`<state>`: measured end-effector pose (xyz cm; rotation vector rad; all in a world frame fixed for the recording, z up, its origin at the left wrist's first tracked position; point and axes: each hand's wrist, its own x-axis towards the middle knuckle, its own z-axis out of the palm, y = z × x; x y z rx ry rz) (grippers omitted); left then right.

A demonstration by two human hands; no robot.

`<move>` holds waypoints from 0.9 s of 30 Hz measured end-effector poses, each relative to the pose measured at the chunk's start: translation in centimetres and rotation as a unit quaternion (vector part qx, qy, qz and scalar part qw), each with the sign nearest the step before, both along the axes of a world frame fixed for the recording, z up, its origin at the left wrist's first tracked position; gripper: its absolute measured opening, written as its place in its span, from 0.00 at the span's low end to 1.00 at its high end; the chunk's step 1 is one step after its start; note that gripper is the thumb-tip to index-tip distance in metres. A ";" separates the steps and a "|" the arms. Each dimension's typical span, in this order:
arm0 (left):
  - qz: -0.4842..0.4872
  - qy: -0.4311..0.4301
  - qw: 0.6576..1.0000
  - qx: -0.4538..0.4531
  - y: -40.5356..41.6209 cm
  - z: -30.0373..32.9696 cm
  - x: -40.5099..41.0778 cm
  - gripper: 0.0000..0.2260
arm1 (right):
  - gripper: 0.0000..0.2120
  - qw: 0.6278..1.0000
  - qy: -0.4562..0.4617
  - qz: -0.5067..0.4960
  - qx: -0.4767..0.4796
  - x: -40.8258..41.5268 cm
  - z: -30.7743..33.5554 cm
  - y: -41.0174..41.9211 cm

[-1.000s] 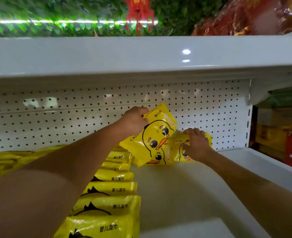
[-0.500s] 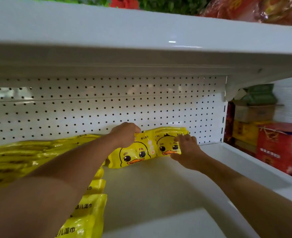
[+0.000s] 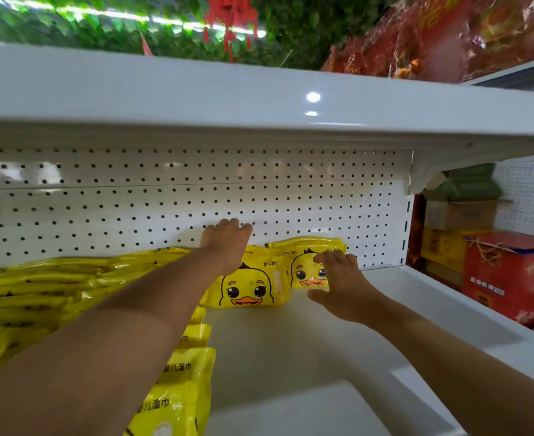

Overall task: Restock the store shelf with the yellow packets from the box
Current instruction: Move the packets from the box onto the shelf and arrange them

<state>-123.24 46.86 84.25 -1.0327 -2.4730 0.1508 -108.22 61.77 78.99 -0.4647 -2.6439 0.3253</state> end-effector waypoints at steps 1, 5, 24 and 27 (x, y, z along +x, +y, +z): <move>-0.005 -0.003 1.000 -0.001 -0.3 0.2 0.3 0.25 | 0.31 1.000 -0.002 0.000 0.009 0.3 0.2 -0.4; -0.025 -0.018 0.999 0.012 -1.3 0.8 1.9 0.25 | 0.31 1.000 -0.015 -0.003 0.025 2.1 0.9 -2.2; 0.001 -0.085 0.995 0.055 -8.0 -4.1 23.9 0.23 | 0.33 0.994 -0.037 0.094 0.043 18.4 -0.3 -7.8; 0.008 -0.121 0.990 0.074 -8.7 -6.1 28.5 0.23 | 0.32 0.990 -0.044 0.129 0.041 22.3 -1.8 -8.1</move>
